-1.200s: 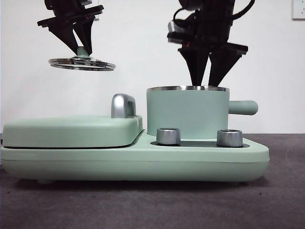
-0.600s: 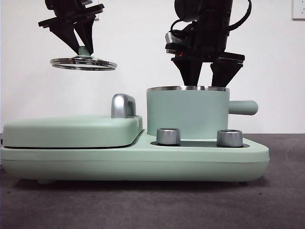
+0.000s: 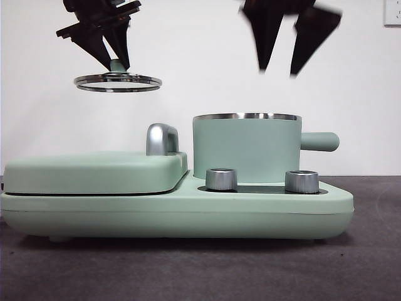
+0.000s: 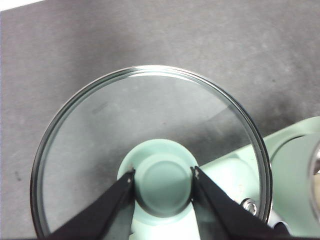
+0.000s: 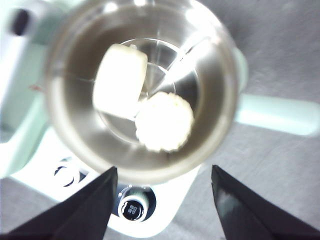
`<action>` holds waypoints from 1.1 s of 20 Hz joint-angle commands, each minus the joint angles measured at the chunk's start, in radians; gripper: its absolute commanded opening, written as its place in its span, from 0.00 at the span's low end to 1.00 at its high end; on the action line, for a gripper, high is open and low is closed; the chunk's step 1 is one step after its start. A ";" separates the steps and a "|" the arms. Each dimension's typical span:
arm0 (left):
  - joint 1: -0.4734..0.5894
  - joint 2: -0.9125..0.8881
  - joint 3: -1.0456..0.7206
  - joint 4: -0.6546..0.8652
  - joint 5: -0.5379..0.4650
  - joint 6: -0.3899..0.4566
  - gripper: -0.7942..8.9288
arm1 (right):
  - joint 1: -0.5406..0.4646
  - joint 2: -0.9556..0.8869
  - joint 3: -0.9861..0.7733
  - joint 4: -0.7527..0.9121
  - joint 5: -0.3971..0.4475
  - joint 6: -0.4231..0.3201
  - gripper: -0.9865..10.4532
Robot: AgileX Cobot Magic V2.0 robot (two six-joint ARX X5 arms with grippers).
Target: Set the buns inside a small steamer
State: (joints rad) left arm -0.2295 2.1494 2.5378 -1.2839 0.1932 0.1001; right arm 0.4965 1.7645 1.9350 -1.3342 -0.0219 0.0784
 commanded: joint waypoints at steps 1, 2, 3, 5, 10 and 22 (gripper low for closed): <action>-0.022 0.000 0.043 0.018 0.011 -0.011 0.20 | 0.005 -0.058 0.027 -0.048 0.005 -0.008 0.35; -0.034 0.000 0.043 0.015 0.011 -0.011 0.20 | 0.005 -0.092 0.026 -0.060 0.005 -0.008 0.35; -0.047 0.000 0.043 0.013 0.011 -0.011 0.20 | 0.005 -0.126 0.024 -0.069 0.005 -0.008 0.35; -0.078 0.000 0.043 0.011 0.011 -0.011 0.20 | 0.005 -0.198 0.003 -0.070 0.007 -0.008 0.35; -0.174 0.000 0.043 0.002 0.011 -0.011 0.20 | 0.005 -0.424 -0.186 -0.015 0.026 -0.007 0.35; -0.388 0.000 0.043 -0.009 0.011 -0.011 0.20 | 0.005 -1.239 -0.960 0.242 0.019 0.081 0.49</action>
State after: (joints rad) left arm -0.6128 2.1494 2.5378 -1.3071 0.1940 0.0895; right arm 0.4965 0.5274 0.9623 -1.1091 -0.0010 0.1417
